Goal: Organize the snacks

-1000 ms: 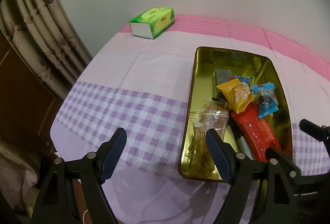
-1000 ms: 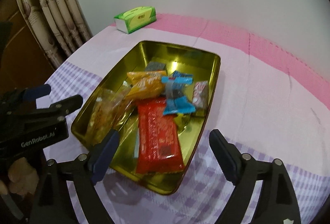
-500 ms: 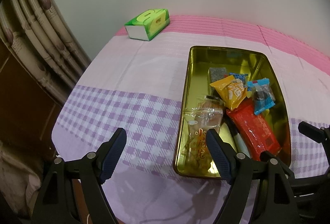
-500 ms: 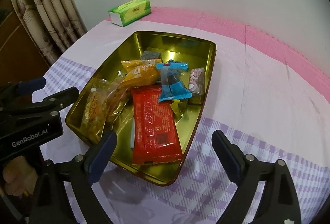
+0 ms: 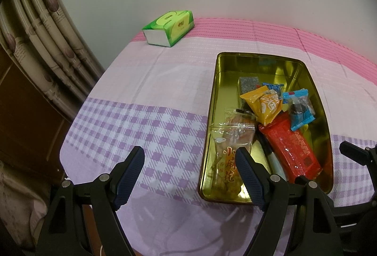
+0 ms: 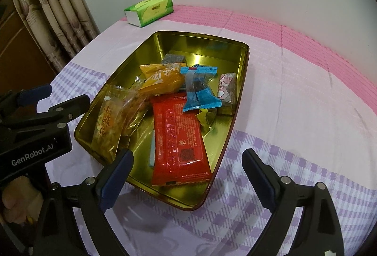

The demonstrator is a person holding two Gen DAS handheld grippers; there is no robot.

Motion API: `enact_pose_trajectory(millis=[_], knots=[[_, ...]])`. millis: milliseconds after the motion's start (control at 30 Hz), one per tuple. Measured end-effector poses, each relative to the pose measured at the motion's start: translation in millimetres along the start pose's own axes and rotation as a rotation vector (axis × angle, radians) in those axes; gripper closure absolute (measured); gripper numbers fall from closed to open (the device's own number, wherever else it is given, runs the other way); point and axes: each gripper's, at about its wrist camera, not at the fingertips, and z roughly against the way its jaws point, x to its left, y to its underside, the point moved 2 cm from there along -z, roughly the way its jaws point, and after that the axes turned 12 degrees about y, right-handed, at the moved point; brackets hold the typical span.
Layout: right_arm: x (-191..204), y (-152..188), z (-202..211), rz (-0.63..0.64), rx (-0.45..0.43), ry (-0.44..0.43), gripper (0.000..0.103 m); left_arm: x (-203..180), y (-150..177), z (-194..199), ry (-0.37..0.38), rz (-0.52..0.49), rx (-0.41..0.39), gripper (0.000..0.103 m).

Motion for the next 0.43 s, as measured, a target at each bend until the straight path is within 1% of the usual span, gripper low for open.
enact_pose_trajectory(millis=[433], knots=[[-1.1, 1.3, -0.7, -0.003, 0.001, -0.004, 0.011, -1.3, 0.1, 0.9, 0.023, -0.006, -0.006, 0.023]])
